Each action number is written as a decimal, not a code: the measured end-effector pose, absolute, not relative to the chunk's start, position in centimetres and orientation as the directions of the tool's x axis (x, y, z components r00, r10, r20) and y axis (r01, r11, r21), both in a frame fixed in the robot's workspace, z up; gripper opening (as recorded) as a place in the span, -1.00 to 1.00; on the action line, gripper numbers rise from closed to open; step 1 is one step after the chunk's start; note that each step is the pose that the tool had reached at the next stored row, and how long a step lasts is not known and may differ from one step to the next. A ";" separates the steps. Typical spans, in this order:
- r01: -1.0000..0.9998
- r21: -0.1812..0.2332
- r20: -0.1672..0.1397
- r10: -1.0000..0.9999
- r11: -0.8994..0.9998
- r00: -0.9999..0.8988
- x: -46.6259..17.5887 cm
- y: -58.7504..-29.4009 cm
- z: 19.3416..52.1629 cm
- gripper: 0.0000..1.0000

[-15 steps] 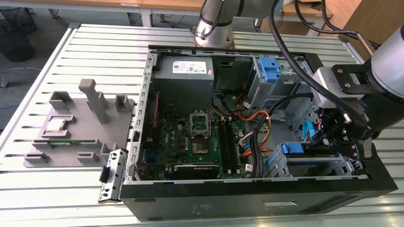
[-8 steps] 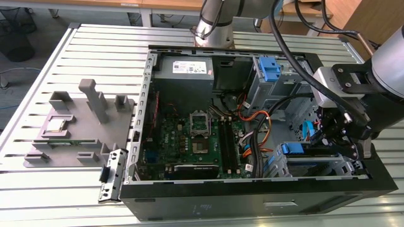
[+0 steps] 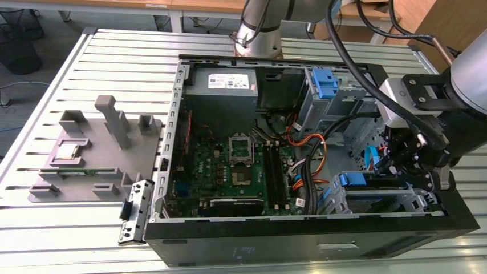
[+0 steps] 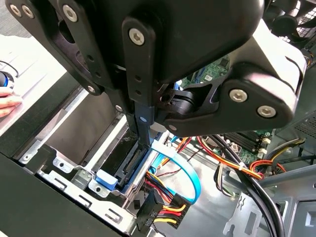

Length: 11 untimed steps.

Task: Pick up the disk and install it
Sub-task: 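Insert the first disk wire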

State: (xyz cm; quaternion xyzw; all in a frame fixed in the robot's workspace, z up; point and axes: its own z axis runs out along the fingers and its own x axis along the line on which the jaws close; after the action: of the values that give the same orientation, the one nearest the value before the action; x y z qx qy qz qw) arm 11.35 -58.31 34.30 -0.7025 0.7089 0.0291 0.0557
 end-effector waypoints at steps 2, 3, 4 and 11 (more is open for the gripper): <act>-0.999 -0.037 -0.120 -0.993 0.011 -0.007 11.4 -58.3 34.3 -0.69; -0.999 -0.037 -0.120 -0.993 0.011 -0.007 11.4 -58.3 34.3 -0.73; -0.999 -0.037 -0.120 -0.993 0.011 -0.007 11.4 -58.3 34.3 -0.73; -0.999 -0.037 -0.120 -0.993 0.011 -0.007 11.4 -58.3 34.3 -0.80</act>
State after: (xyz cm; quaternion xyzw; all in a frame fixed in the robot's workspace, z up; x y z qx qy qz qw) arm 11.35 -58.31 34.30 -0.7025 0.7089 0.0292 0.0556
